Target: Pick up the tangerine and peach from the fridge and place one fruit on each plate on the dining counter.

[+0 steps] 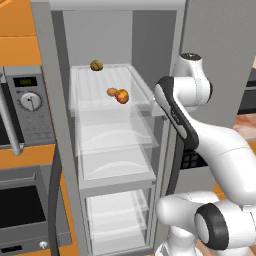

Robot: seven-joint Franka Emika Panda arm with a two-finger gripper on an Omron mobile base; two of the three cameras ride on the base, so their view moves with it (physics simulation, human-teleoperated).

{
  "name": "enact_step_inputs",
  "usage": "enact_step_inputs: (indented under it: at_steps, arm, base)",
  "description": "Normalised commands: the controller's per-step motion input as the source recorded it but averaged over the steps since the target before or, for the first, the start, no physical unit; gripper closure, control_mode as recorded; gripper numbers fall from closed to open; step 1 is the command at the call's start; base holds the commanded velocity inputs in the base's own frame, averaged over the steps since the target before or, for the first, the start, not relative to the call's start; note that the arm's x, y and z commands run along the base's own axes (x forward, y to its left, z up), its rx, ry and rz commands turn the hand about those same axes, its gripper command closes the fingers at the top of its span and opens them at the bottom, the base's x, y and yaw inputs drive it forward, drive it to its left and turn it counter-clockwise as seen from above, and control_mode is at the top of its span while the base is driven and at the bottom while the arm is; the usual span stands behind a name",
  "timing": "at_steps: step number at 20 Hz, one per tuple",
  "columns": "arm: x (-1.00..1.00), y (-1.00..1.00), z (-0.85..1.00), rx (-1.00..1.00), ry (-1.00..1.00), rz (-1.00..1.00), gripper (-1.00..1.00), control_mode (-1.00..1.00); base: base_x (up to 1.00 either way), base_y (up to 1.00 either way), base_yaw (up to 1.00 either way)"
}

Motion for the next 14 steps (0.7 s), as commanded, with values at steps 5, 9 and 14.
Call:
enact_step_inputs:
  at_steps: [5, 9, 14]
  arm:
    - [-0.20, 0.05, 0.00, -0.01, -0.15, 0.07, -1.00, -1.00]
    - [-0.30, 0.30, 0.01, 0.00, -0.32, 0.20, -1.00, -1.00]
    - [0.07, 0.51, 0.09, 0.00, -0.14, 0.12, -1.00, -1.00]
  base:
    - [0.00, 0.00, 0.00]
    - [0.00, 0.00, 0.00]
    - [0.00, 0.00, 0.00]
